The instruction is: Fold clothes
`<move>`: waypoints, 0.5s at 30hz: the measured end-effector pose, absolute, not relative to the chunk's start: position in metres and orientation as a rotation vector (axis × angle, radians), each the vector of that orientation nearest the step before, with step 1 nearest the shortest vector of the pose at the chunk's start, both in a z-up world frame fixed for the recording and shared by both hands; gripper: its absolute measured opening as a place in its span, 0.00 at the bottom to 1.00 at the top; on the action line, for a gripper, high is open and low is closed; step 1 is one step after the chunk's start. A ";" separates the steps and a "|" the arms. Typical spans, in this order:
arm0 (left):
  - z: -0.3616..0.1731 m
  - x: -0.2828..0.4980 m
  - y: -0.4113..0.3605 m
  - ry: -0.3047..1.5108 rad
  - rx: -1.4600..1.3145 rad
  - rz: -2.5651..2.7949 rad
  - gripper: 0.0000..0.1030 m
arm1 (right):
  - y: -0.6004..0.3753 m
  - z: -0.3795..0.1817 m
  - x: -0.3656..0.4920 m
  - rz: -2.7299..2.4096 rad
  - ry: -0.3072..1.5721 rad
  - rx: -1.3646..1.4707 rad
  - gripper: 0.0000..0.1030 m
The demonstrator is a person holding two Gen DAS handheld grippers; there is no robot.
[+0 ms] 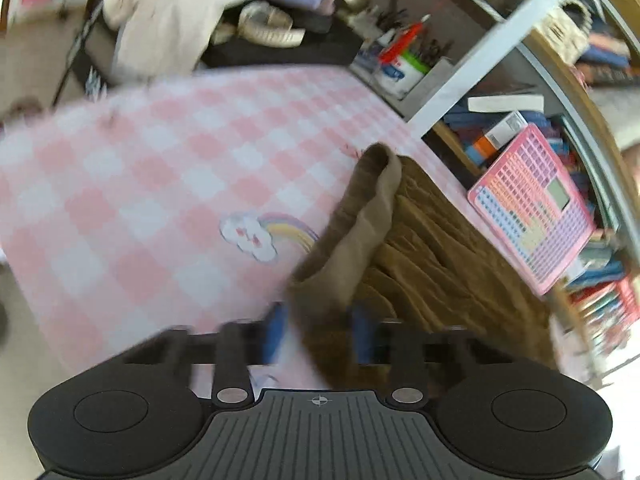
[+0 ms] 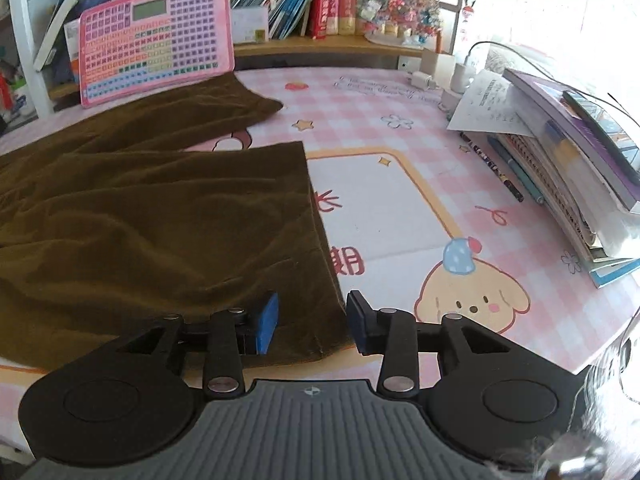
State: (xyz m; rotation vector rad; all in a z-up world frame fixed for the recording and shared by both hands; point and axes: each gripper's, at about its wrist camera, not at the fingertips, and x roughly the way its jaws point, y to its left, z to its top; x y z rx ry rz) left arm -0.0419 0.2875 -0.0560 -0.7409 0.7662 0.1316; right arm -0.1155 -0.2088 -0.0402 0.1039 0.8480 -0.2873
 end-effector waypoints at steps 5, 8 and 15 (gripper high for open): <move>-0.046 -0.046 0.272 0.710 -0.552 0.146 0.11 | -0.209 -0.049 -0.113 -0.279 0.885 0.096 0.36; -0.047 -0.043 0.271 0.733 -0.509 0.142 0.11 | -0.208 -0.050 -0.110 -0.275 0.884 0.092 0.36; -0.047 -0.042 0.273 0.748 -0.461 0.115 0.21 | -0.211 -0.049 -0.113 -0.258 0.872 0.103 0.38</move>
